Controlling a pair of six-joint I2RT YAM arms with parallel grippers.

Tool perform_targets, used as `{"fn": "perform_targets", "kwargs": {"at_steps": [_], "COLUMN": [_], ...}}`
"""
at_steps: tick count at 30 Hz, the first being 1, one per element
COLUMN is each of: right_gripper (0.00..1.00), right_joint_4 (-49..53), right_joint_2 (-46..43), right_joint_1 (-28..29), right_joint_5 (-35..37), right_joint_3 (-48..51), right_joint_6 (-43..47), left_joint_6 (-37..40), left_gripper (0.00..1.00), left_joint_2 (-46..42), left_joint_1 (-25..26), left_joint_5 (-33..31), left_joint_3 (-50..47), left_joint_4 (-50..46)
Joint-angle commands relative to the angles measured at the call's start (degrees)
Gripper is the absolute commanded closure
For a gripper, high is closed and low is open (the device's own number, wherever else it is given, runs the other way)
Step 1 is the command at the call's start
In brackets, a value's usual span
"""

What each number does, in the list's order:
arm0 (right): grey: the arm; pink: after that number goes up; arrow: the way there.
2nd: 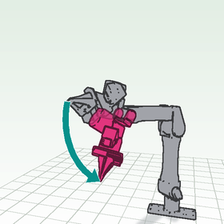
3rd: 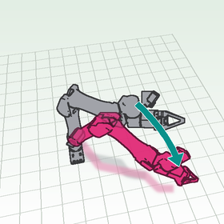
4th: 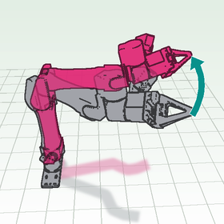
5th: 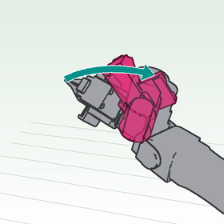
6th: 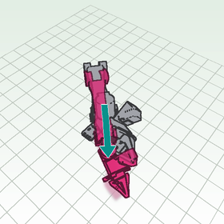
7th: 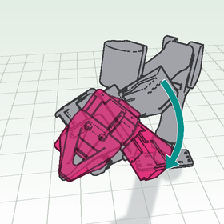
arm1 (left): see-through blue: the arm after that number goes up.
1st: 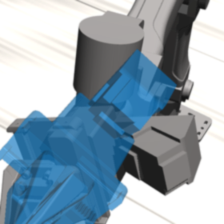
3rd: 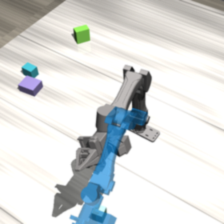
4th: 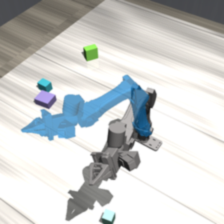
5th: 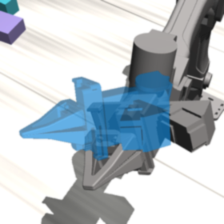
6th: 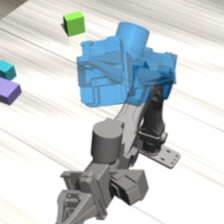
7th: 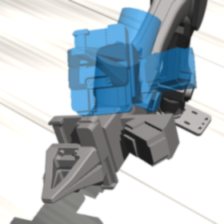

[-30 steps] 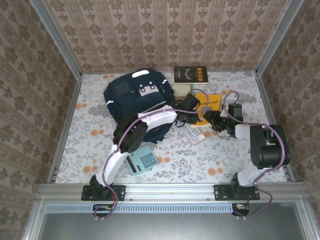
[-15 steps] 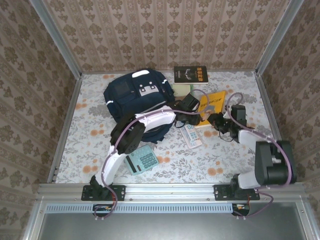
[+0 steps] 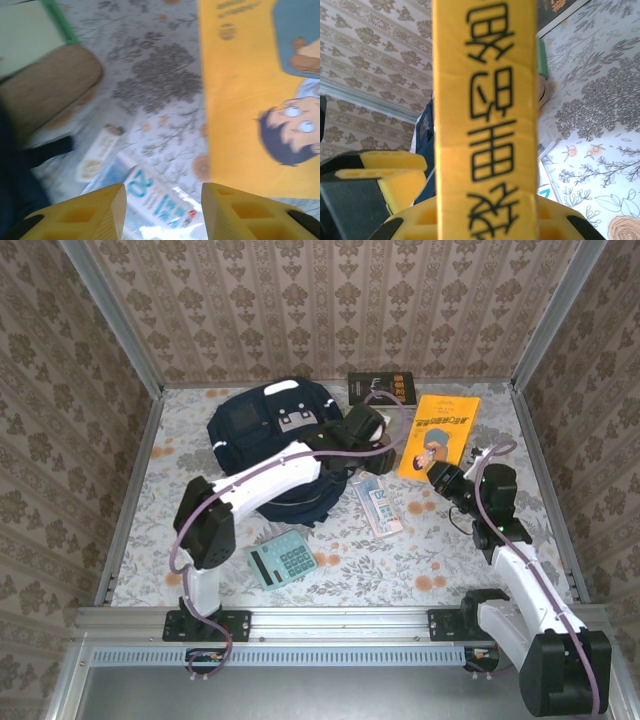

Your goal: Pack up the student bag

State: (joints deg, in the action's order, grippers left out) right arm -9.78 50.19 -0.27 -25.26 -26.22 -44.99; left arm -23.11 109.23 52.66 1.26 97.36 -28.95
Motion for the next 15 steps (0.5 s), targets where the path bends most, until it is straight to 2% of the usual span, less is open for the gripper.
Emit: {"fn": "perform_targets", "kwargs": {"at_steps": [1, 7, 15], "right_gripper": [1.0, 1.0, 1.0], "right_joint_4": [-1.3, -0.9, -0.3], "right_joint_2": [-2.0, -2.3, -2.5], "right_joint_1": [1.9, 4.3, 4.9], "right_joint_5": [-0.4, -0.1, -0.1], "right_joint_3": [-0.9, -1.3, -1.6], "right_joint_6": [1.2, 2.0, 1.9], "left_joint_6": [4.6, 8.4, 8.3], "left_gripper": [0.55, 0.55, 0.53], "left_joint_2": [-1.9, -4.6, -2.5], "left_joint_1": [-3.5, -5.6, -5.4], "left_joint_5": [-3.8, -8.5, -11.7], "left_joint_3": [-4.4, -11.6, -11.3], "left_joint_4": [-9.3, -13.3, -18.7]}}
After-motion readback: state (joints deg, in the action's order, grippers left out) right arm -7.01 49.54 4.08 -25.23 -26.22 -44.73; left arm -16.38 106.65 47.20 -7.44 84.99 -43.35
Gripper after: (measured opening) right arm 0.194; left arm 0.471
